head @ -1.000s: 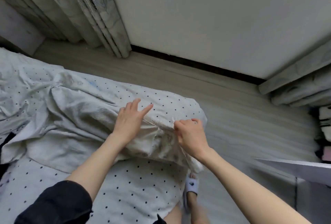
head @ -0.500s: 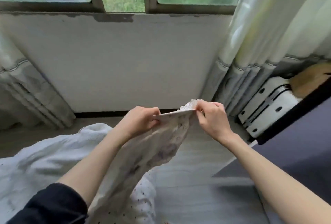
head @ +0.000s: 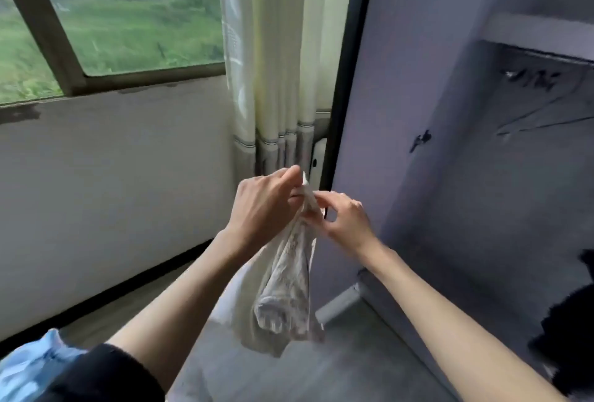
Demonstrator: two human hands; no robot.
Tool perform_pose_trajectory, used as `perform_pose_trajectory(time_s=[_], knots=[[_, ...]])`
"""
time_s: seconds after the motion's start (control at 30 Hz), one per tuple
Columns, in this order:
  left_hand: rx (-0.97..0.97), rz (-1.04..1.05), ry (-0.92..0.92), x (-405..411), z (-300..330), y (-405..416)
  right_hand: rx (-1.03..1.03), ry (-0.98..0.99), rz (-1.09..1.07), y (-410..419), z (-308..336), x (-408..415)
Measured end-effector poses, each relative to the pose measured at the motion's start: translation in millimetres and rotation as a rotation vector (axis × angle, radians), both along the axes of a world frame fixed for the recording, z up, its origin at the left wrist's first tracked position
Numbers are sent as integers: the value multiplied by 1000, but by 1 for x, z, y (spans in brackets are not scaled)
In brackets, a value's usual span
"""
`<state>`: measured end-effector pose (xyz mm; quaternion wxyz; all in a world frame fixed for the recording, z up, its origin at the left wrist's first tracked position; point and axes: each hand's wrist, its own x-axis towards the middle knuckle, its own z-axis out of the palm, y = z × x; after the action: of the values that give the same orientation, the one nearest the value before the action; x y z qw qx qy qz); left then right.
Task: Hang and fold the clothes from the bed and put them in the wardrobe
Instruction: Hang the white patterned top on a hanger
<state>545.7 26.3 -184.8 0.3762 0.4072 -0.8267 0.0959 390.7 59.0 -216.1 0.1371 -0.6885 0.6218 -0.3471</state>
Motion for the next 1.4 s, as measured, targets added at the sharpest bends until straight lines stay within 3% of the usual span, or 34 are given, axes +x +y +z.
perform_pose_trajectory(time_s=[0.27, 0.4, 0.53, 0.7, 1.0, 1.1, 1.23, 1.4], knots=[[136, -181, -17, -116, -5, 30, -115, 109, -293, 57, 21, -111], [324, -203, -26, -161, -13, 31, -181, 192, -312, 67, 30, -157], [423, -284, -48, -205, -17, 31, -198, 91, -332, 67, 39, -213], [706, -421, 38, -246, -30, 30, -217, 62, -307, 65, 44, -263], [652, -316, 184, -327, -52, 31, -231, 47, -361, 61, 44, -315], [697, -244, 265, -336, -50, 12, -239, 254, -456, 61, 41, -339], [629, -292, 283, -354, -36, -11, -60, 589, -570, 58, 25, -370], [475, -354, 217, -384, -17, -42, 28, 717, -723, 50, 18, -395]])
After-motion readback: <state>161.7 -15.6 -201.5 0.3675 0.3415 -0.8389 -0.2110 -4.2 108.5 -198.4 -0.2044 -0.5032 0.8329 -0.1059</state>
